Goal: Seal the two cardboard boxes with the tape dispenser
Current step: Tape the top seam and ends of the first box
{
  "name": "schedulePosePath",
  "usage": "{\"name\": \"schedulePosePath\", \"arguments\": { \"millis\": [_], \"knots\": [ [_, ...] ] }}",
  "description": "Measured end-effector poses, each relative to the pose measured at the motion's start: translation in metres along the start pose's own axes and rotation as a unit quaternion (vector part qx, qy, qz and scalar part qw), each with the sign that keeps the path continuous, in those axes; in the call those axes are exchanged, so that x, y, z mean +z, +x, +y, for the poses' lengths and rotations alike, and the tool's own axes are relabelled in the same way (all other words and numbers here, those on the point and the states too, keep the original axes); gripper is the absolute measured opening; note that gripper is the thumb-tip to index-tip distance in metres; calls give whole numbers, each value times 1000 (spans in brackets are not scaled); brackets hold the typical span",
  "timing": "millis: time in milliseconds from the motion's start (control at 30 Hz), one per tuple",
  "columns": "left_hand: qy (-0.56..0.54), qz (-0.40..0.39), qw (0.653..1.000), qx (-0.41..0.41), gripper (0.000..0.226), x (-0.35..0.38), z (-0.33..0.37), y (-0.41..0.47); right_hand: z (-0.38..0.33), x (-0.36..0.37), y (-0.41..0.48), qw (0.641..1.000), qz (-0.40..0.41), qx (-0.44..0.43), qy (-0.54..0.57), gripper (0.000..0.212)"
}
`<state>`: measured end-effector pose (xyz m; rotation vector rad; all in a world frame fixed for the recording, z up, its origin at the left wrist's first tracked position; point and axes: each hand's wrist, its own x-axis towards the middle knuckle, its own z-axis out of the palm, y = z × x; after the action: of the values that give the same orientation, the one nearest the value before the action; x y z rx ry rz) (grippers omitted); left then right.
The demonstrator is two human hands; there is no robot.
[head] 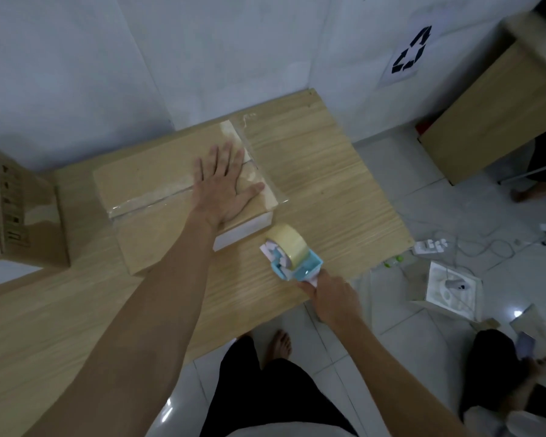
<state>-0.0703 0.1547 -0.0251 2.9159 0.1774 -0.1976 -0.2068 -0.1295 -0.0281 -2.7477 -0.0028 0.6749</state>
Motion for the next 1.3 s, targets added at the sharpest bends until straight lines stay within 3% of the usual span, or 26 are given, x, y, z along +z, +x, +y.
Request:
{"name": "schedulePosePath", "arguments": {
  "millis": [167,433,533,600,667,733,867,1000,1067,1133,1233,1300],
  "knots": [
    [2,4,1000,4,97,0,-2,1,12,-1,-14,997,30,28,73,59],
    [-2,-1,1000,11,98,-9,-3,1,25,-54,-7,987,103,-14,120,34],
    [-81,20,996,17,87,-14,-7,0,20,-77,-4,974,140,-31,173,33],
    [-196,67,978,0,67,-19,-7,-6,4,-92,3,966,153,-22,209,36],
    [-309,164,935,-55,38,-27,4,-20,-21,-105,14,959,163,-34,230,31],
    [-377,213,894,-112,14,-36,20,-37,-53,-115,28,949,171,-59,258,26],
    [-476,187,846,-147,11,-46,25,-50,-109,-118,62,932,136,-95,321,37],
    [-366,194,901,-126,14,-49,0,-38,-139,-115,88,925,124,-101,344,62],
    [-270,200,936,-103,33,-51,-8,-25,-145,-113,98,918,125,-94,363,67],
    [-168,156,968,-107,52,-52,-7,-5,-148,-113,108,911,131,-87,381,68],
    [-170,31,973,-156,76,-49,12,25,-146,-118,119,907,143,-75,390,68],
    [-188,-6,964,-186,87,-36,21,41,-144,-122,126,906,148,-69,391,69]
  ]
}}
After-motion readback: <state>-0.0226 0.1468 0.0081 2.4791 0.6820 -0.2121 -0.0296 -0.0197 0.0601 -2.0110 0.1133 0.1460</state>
